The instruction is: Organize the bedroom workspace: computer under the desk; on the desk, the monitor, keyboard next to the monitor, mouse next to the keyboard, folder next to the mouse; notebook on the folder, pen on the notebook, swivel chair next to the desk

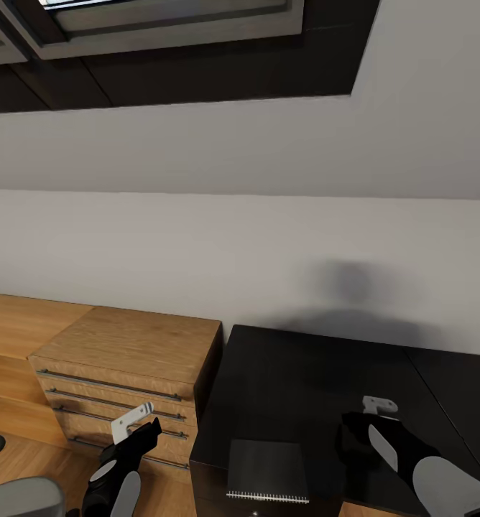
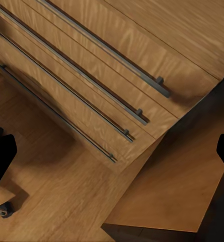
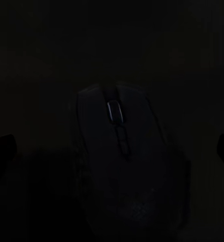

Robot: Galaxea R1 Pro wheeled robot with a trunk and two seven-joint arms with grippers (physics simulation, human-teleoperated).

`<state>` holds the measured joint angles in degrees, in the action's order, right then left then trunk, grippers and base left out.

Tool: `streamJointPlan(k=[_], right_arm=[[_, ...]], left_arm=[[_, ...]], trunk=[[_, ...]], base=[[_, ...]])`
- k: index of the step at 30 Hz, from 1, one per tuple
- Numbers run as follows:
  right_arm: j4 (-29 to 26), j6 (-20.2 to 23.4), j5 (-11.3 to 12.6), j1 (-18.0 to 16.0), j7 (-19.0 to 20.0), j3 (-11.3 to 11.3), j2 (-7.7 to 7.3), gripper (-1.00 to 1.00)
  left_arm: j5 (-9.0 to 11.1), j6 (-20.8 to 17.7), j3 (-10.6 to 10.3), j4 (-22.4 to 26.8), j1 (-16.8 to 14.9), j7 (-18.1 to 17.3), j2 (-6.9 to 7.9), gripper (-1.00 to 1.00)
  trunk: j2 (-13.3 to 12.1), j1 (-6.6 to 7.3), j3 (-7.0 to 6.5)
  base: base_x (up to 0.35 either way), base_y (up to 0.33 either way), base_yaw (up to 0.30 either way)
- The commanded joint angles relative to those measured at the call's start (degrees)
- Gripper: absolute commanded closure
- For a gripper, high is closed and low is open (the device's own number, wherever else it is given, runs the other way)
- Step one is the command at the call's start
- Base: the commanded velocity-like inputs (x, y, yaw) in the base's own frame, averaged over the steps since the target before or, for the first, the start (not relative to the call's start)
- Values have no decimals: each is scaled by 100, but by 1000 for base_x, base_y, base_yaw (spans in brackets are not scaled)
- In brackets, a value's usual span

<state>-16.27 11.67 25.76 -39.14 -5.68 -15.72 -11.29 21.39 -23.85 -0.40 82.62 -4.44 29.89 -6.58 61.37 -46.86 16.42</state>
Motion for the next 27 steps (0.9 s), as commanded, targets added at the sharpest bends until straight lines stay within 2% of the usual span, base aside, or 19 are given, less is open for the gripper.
streamJointPlan(k=[1, 7, 20, 21, 27], right_arm=[[-17, 73, 51, -3, -39, -47, -5, -100], [-17, 148, 53, -6, -39, -40, 3, -100], [-19, 160, 52, -6, -39, -36, 4, -100], [-20, 160, 52, -6, -39, -36, 4, 100], [-34, 147, 52, -6, -31, -36, 4, 100]], left_arm=[[49, -15, -4, 8, -4, 43, -1, -100], [49, -15, -4, 8, -4, 43, -1, -100], [49, -15, -4, 8, -4, 43, -1, -100], [49, -15, -4, 8, -4, 43, -1, -100], [49, -15, -4, 5, -4, 43, -1, -100]], trunk=[[45, -22, 26], [286, -154, 133], [286, -154, 133], [286, -154, 133], [286, -154, 133]], base=[[0, 0, 0], [0, 0, 0], [0, 0, 0], [0, 0, 0], [0, 0, 0]])
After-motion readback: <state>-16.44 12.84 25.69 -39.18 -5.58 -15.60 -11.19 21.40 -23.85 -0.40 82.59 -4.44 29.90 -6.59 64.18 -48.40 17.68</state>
